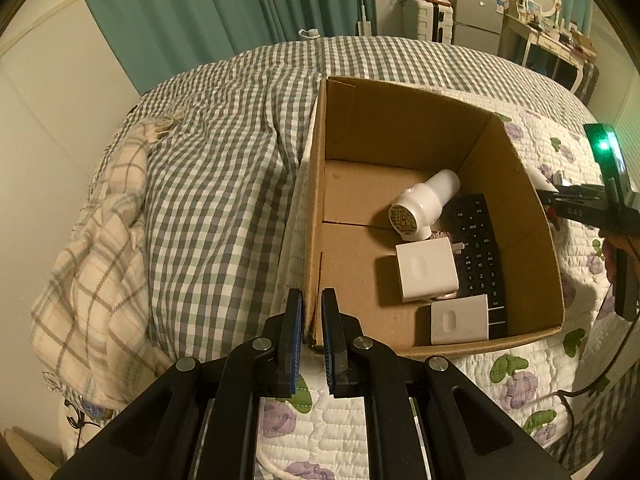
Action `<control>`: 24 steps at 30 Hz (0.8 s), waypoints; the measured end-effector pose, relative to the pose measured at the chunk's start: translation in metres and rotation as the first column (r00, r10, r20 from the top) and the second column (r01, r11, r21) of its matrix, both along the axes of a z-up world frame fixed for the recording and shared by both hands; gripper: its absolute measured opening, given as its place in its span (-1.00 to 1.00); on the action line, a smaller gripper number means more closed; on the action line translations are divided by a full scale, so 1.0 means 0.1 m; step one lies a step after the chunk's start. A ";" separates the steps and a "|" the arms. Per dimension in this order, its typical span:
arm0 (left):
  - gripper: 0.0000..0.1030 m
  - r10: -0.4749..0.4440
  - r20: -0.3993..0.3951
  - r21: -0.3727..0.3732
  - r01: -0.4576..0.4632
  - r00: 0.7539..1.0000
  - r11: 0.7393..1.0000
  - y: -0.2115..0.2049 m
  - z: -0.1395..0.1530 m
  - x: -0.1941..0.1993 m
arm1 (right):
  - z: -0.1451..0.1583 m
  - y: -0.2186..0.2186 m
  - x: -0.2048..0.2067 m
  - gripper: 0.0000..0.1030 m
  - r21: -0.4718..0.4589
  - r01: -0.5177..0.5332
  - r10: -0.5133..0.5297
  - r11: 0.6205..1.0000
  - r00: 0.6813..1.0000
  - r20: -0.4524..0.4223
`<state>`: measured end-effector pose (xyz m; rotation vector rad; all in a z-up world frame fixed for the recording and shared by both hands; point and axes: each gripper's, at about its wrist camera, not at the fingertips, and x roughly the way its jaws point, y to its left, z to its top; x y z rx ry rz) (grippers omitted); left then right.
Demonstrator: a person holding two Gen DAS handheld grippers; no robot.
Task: Organize rigid objects
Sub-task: 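Grasp the white bottle with red cap with the right tool, then carry the red-capped bottle with the right tool into the box and release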
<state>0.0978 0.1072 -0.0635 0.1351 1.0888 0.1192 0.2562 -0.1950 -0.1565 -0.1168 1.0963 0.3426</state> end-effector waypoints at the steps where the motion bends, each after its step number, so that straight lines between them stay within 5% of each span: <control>1: -0.83 -0.001 0.000 0.000 0.001 1.000 1.000 0.00 0.00 0.00 | -0.02 0.02 0.03 -0.29 -0.005 -0.001 0.001 1.000 1.000 0.003; 14: -0.83 0.008 0.007 -0.010 -0.008 1.000 1.000 -0.01 0.00 0.00 | 0.06 0.08 -0.04 -0.30 -0.087 0.005 -0.003 0.996 1.000 0.025; 24: -0.83 0.016 0.004 -0.018 -0.016 1.000 1.000 -0.01 0.01 0.00 | 0.83 0.19 -0.34 -0.31 -0.023 -0.020 0.023 1.000 0.984 0.174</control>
